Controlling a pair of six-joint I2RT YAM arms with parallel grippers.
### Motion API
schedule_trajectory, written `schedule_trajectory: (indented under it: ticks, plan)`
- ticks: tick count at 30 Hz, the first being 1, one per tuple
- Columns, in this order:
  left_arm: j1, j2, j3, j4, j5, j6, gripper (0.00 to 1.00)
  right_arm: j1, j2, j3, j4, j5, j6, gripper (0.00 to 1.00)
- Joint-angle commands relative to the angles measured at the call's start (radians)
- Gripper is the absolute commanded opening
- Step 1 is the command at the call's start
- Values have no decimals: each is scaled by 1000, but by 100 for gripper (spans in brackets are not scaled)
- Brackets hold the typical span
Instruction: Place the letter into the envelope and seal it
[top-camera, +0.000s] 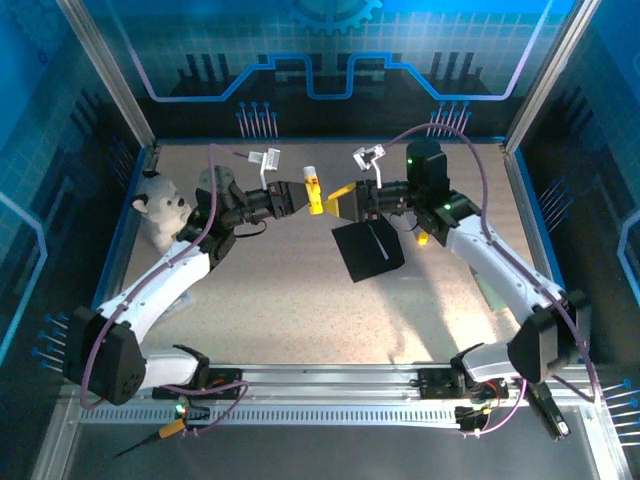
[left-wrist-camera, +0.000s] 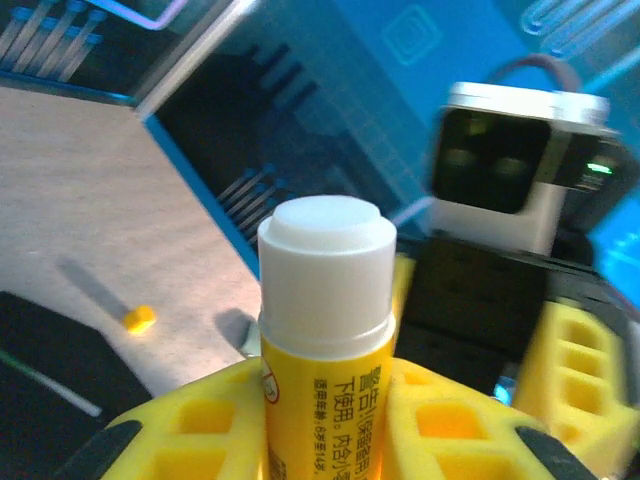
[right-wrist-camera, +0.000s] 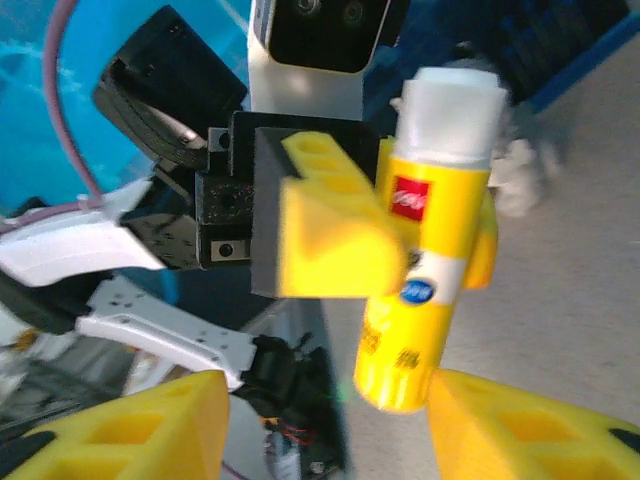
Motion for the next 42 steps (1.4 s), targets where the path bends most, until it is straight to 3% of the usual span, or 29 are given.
schedule_trajectory:
  ticks: [1,5,11,19,28,42]
  plan:
    - [8,-42,64,-184,-175,97,0,36,-40,69,-350,240,-197,61]
    - [-2,-34,65,-201,-276,57,0,137,-4,126,-476,538,-177,61]
    - [-83,-24,66,-205,-356,48,0,242,75,171,-471,726,-131,60]
    - [-130,-32,45,-196,-370,33,0,275,144,207,-414,758,-113,58]
    - [-131,-52,24,-204,-369,36,0,275,137,178,-346,753,-100,36]
    - [-123,-67,1,-208,-354,23,0,270,72,114,-238,772,-99,24]
